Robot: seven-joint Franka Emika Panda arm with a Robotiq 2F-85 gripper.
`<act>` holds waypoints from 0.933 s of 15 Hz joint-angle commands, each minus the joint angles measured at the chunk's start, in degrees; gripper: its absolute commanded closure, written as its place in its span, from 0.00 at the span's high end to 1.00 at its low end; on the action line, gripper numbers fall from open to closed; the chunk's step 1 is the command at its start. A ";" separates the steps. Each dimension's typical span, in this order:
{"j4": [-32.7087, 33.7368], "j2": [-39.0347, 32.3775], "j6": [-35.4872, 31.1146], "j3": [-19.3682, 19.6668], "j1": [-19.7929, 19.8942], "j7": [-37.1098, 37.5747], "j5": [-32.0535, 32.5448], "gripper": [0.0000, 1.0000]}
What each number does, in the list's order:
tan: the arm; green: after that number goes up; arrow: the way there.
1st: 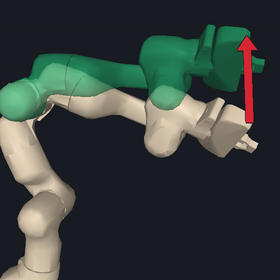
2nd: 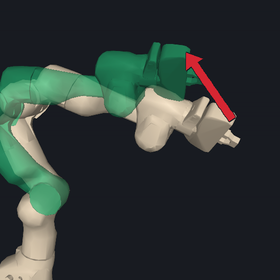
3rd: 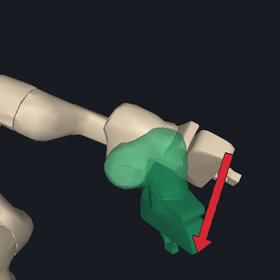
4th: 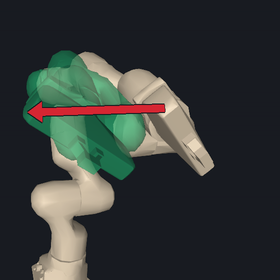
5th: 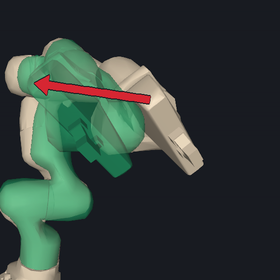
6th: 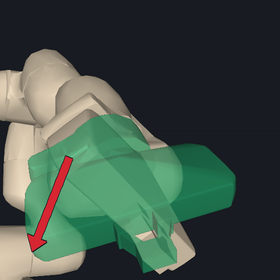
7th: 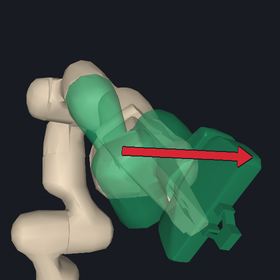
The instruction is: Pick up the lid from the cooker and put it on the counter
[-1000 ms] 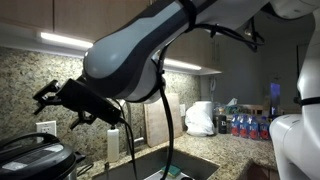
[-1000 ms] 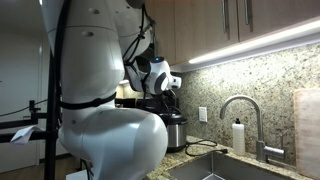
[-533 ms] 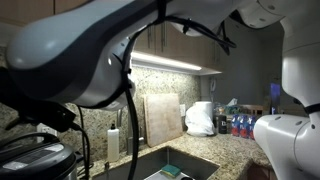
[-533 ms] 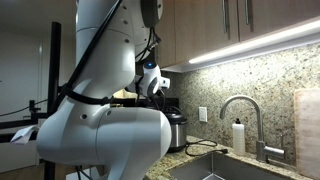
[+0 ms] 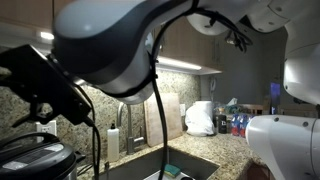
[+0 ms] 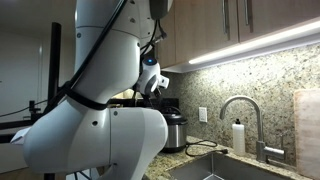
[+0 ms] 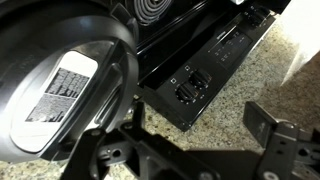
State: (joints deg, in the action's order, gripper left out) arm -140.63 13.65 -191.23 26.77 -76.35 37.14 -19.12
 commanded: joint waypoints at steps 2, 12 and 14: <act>-7.36 11.83 1.04 20.97 -15.98 -2.33 2.76 1.00; 6.32 21.84 3.65 63.88 -51.25 -19.57 7.96 1.00; 8.28 21.85 3.05 65.66 -54.12 -22.05 8.12 1.00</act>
State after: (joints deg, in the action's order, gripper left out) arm -135.22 34.58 -188.76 90.11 -126.64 20.13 -10.07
